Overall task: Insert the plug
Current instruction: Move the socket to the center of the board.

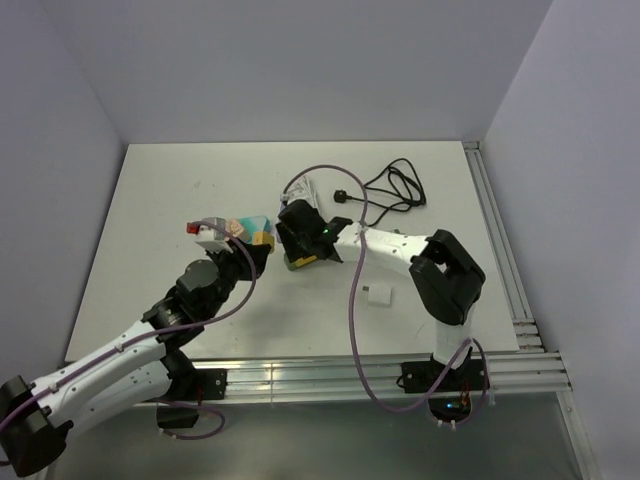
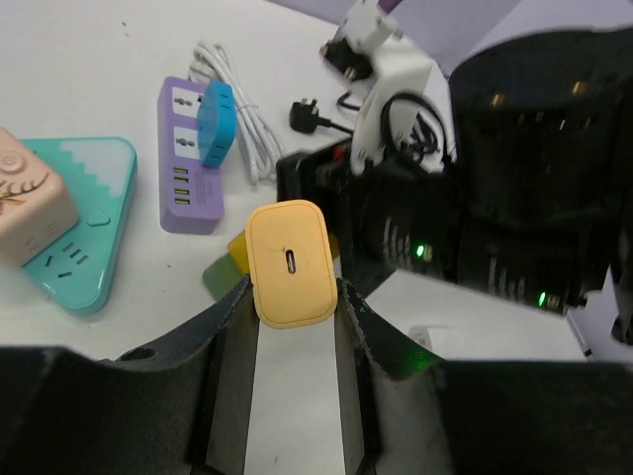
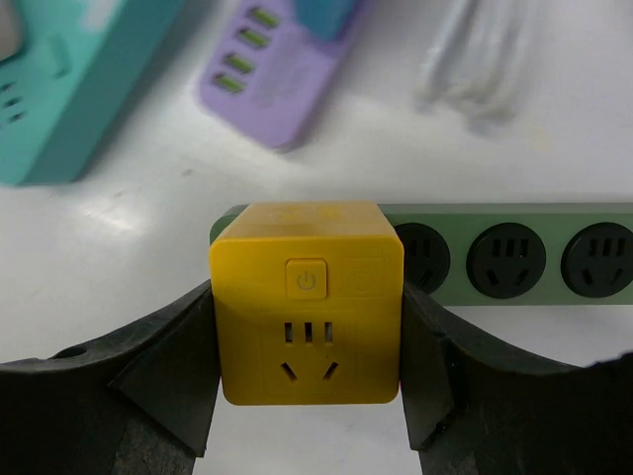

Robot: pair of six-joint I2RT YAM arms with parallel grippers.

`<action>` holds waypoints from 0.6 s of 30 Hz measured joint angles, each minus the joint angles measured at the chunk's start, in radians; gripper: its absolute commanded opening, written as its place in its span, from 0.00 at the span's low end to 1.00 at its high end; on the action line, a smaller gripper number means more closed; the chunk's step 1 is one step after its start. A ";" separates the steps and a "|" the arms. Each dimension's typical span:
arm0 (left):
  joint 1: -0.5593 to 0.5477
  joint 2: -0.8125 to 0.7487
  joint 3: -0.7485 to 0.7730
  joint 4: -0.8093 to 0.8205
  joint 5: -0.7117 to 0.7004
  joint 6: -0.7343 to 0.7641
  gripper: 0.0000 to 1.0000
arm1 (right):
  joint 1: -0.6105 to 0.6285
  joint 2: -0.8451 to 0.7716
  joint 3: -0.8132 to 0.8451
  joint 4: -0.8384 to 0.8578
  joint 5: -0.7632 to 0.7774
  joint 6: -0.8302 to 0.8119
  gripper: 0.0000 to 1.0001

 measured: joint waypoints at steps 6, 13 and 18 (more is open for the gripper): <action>0.001 -0.117 -0.013 -0.055 -0.048 -0.038 0.00 | 0.143 0.024 0.042 -0.036 -0.018 0.024 0.80; 0.001 -0.104 -0.019 -0.039 -0.063 -0.060 0.00 | 0.158 -0.004 0.001 -0.027 -0.037 0.072 0.87; -0.015 -0.082 -0.018 0.033 0.012 -0.084 0.00 | 0.113 -0.125 -0.111 0.000 -0.095 0.068 0.88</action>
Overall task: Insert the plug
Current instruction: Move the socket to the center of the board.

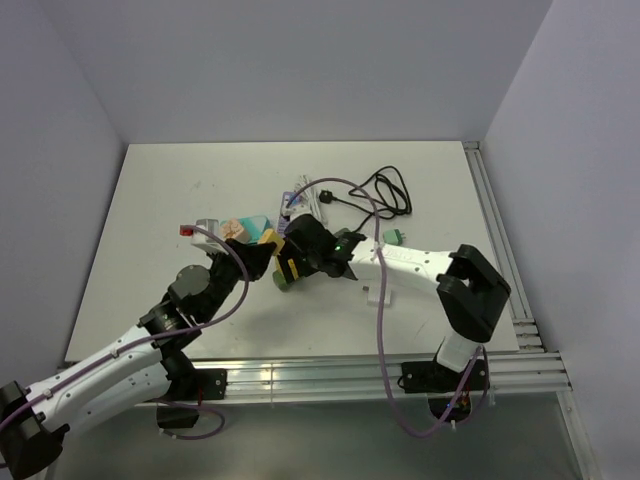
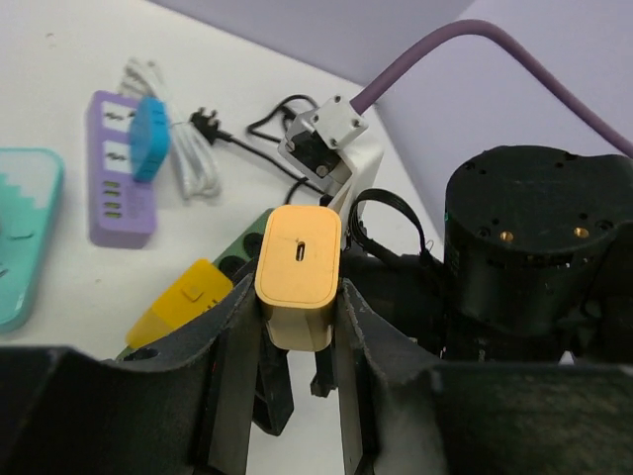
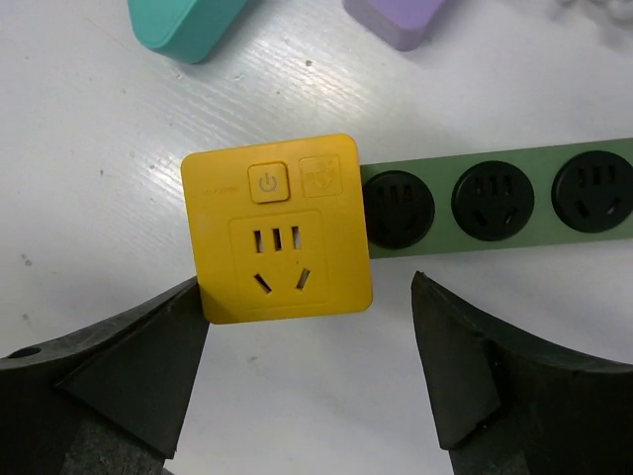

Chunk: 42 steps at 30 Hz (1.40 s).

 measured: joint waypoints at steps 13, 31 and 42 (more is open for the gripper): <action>0.090 0.101 0.000 -0.011 -0.002 0.095 0.00 | -0.161 -0.245 -0.149 0.122 -0.100 -0.002 0.87; 0.191 0.364 -0.066 0.434 0.477 0.414 0.00 | -0.275 -0.421 -0.341 0.265 -0.109 0.035 0.84; 0.190 0.523 -0.095 0.667 0.522 0.533 0.00 | -0.278 -0.425 -0.383 0.293 -0.113 0.034 0.84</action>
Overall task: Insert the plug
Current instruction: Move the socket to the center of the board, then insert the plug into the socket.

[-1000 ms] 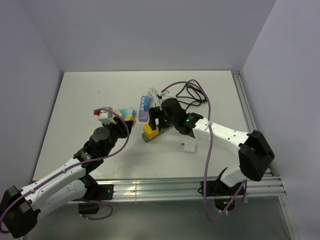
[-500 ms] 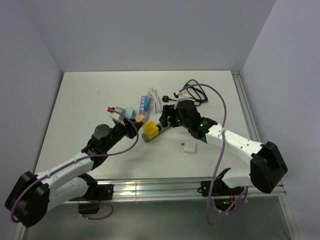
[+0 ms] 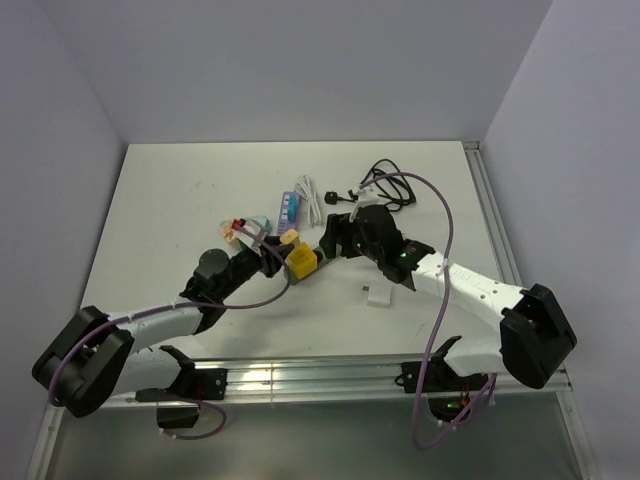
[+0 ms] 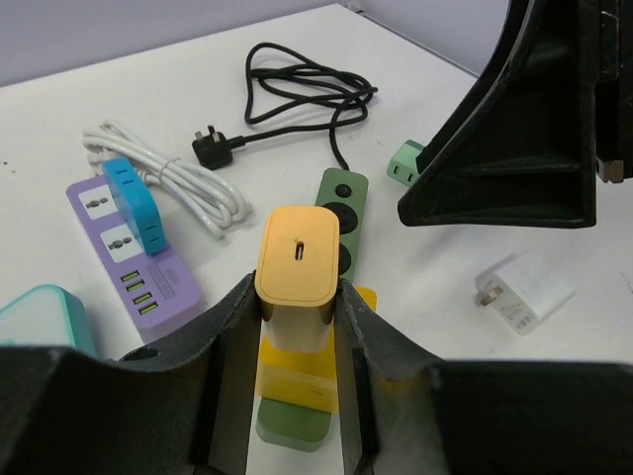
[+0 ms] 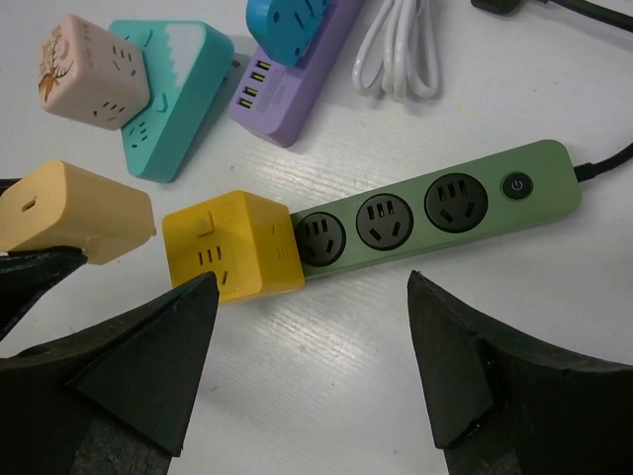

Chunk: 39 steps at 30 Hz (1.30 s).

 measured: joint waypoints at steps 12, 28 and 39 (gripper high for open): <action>-0.061 0.074 -0.010 0.085 -0.005 0.058 0.00 | -0.003 -0.016 -0.011 0.021 -0.002 0.005 0.83; -0.089 0.157 -0.002 0.123 -0.038 0.082 0.00 | -0.006 -0.051 -0.039 0.031 -0.004 0.018 0.80; -0.090 0.162 -0.002 0.130 -0.057 0.106 0.00 | -0.006 -0.051 -0.042 0.035 -0.025 0.021 0.77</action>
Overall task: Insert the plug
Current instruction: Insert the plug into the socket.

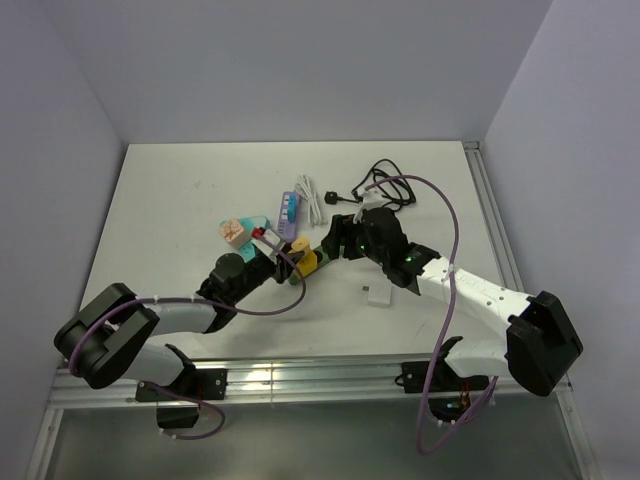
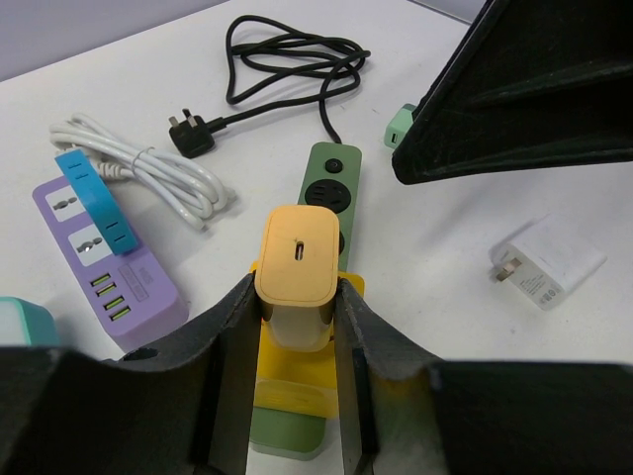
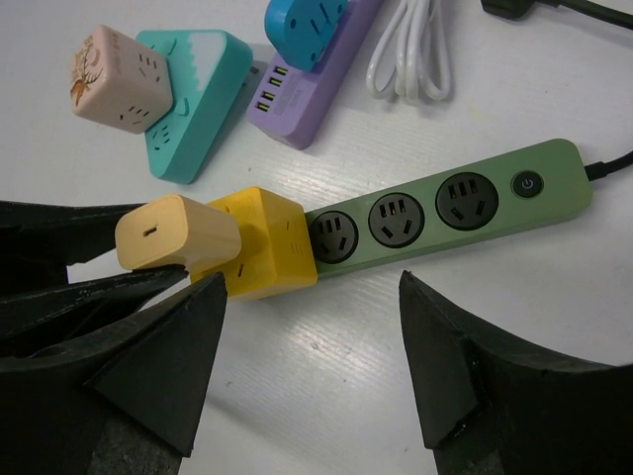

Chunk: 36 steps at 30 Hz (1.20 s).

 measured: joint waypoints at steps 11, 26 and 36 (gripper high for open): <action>-0.001 0.047 0.005 0.049 0.009 0.001 0.00 | -0.003 0.000 0.000 0.000 -0.005 0.000 0.65; -0.001 0.063 -0.003 0.087 0.010 0.002 0.00 | -0.003 0.117 0.064 0.113 -0.222 0.012 0.00; -0.001 0.090 -0.017 0.147 0.012 0.013 0.00 | 0.037 0.159 0.140 0.136 -0.266 0.006 0.00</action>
